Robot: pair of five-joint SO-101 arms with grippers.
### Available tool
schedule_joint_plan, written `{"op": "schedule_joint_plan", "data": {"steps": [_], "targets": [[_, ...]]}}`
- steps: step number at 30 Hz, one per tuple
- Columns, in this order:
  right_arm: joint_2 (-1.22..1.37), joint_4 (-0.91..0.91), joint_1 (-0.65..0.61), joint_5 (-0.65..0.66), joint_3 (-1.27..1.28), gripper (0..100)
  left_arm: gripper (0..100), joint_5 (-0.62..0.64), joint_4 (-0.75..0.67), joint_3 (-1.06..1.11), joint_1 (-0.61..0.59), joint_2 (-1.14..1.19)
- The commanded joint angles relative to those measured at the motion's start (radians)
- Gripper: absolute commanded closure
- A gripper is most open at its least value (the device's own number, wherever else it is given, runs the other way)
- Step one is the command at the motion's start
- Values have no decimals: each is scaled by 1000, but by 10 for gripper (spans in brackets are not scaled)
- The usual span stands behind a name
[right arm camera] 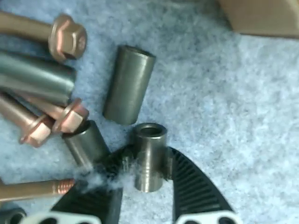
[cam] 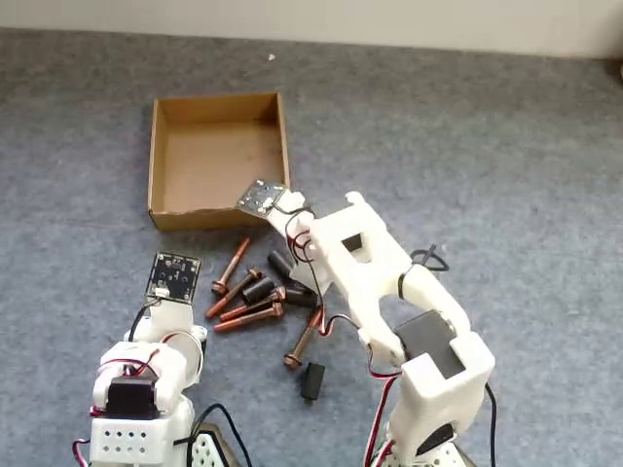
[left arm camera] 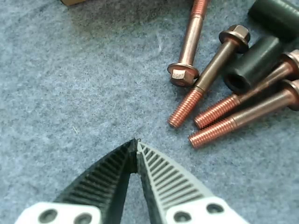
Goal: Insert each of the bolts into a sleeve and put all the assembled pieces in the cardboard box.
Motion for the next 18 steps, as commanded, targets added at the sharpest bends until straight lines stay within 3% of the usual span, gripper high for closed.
{"op": "schedule_joint_plan", "data": {"steps": [1, 6, 13, 18], "targets": [[-10, -4, 5, 11, -8, 992, 993, -17, 3, 19, -10, -4], [-74, 113, 10, -26, -18, 993, 992, -17, 3, 19, -10, -4], [-446, 252, 12, -157, -59, 993, 989, -17, 2, 15, -10, -7], [-674, 288, 24, -250, 65, 993, 989, -18, 3, -41, -15, -7]]}}
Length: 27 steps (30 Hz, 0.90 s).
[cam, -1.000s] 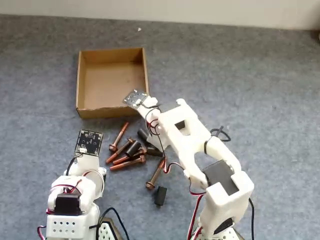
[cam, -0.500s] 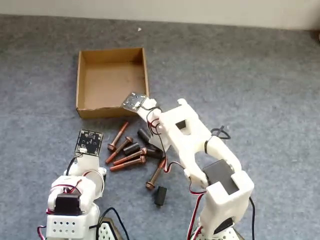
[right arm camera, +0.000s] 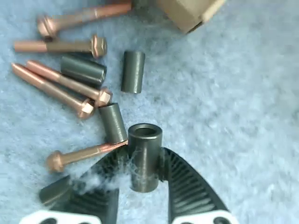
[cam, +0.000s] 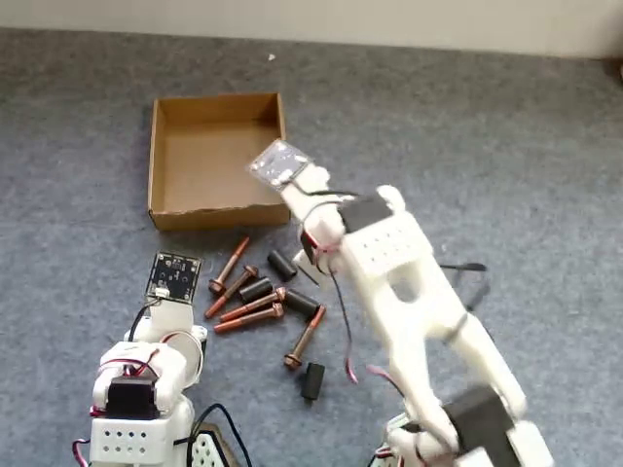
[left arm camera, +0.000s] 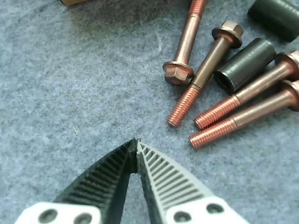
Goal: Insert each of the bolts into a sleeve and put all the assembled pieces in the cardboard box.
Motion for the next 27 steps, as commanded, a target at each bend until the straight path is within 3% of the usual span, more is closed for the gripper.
{"op": "schedule_joint_plan", "data": {"steps": [1, 7, 13, 19, 24, 27], "targets": [[-197, 16, 42, -57, 70, 993, 989, -17, 3, -61, -28, -7], [-348, -62, 143, -147, 288, 993, 989, -23, -29, -188, -137, -7], [-479, -231, 237, -253, 509, 993, 989, -350, -120, -312, -139, -4], [-561, -354, 300, -302, 659, 993, 956, -399, -115, -427, -139, 27], [-567, -447, 348, -331, 727, 993, 958, -456, -97, -572, -136, 300], [-567, -481, 366, -330, 748, 993, 957, -462, -72, -684, -65, 524]]}}
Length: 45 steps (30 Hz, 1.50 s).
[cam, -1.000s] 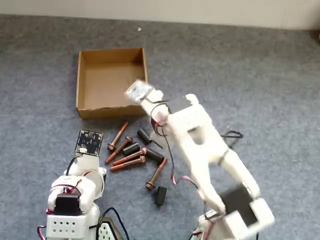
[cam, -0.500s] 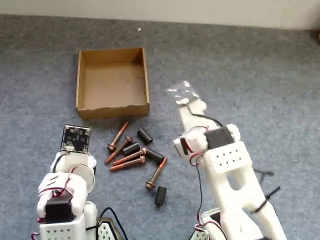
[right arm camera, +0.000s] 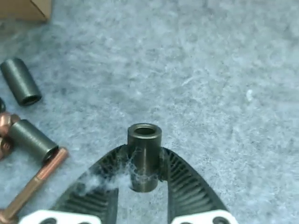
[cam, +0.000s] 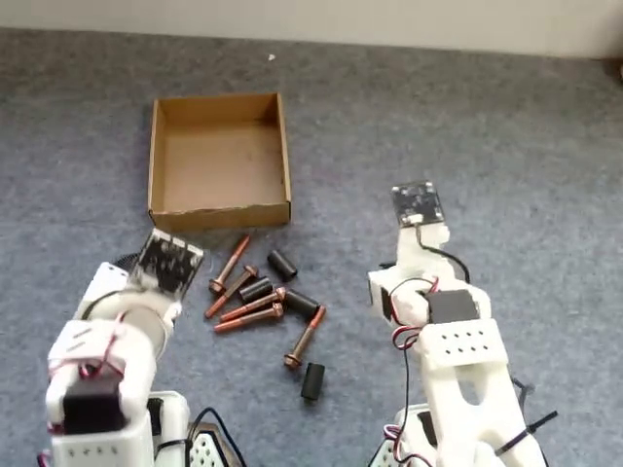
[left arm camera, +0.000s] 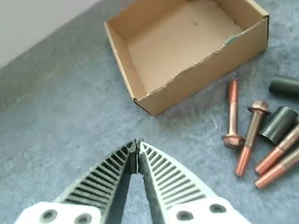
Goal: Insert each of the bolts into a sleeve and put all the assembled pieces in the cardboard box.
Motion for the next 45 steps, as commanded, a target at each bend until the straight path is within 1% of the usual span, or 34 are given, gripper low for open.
{"op": "schedule_joint_plan", "data": {"steps": [1, 4, 7, 11, 13, 15, 19, 27, 30, 34, 39, 43, 45], "targets": [[-28, -56, 28, -11, -4, 993, 957, -40, 37, -199, 102, 338], [-28, -58, 54, -11, -4, 993, 929, -61, 78, -285, 223, 526], [-28, -59, 105, -11, -7, 993, 895, -64, 80, -332, 312, 688], [-28, -59, 160, -12, -12, 993, 892, -95, 77, -360, 435, 871], [-28, -76, 165, -12, -5, 993, 894, -107, 75, -360, 487, 943], [-28, -104, 165, -12, -4, 993, 895, -103, 37, -357, 522, 1006], [-28, -111, 165, -12, -2, 993, 895, -103, -60, -351, 555, 1124], [-28, -111, 165, -11, -2, 993, 895, -101, -189, -358, 607, 1337], [-28, -111, 165, -11, -2, 993, 895, -60, -222, -358, 630, 1389], [-28, -111, 165, -11, -2, 993, 895, -46, -265, -360, 654, 1431], [-28, -111, 165, -11, -1, 993, 901, -44, -272, -360, 654, 1432], [-28, -108, 165, -11, -1, 993, 998, 9, -269, -360, 654, 1426], [-36, -105, 165, -11, -1, 993, 994, 35, -267, -371, 651, 1408]]}}
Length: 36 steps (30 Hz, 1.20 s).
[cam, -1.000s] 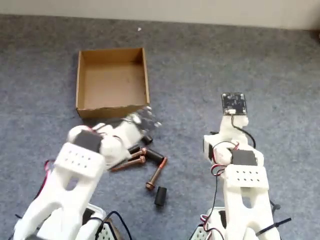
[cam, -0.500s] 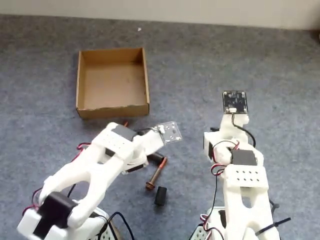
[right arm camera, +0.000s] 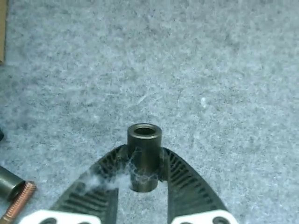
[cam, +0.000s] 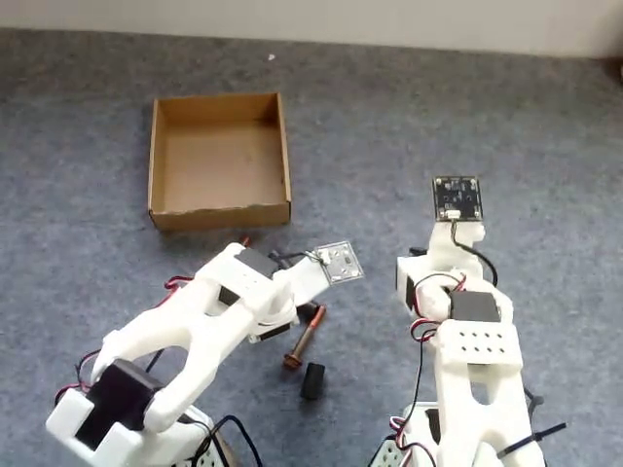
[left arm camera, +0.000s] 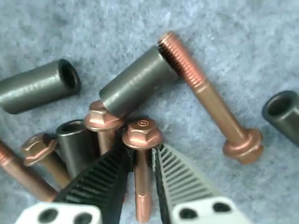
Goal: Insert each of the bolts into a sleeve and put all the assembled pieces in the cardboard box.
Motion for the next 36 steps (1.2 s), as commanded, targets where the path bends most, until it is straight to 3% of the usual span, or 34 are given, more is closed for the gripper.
{"op": "schedule_joint_plan", "data": {"steps": [1, 9, 13, 19, 24, 28, 36], "targets": [[-39, -5, 15, -6, -7, 993, 995, 69, -23, -50, 5, -48], [-50, 130, 8, -3, -21, 993, 995, 210, 117, -25, -1, -490], [-183, 183, -33, -6, -21, 993, 995, 281, 181, -25, -70, -714], [-513, 243, -193, -8, -12, 993, 995, 413, 187, -25, -199, -943], [-697, 243, -378, -8, -7, 993, 995, 534, 186, -25, -223, -1052], [-728, 214, -530, -8, -7, 993, 995, 638, 160, -41, -225, -1122], [-664, 114, -696, -8, -5, 993, 995, 787, -25, -44, -220, -1270]]}}
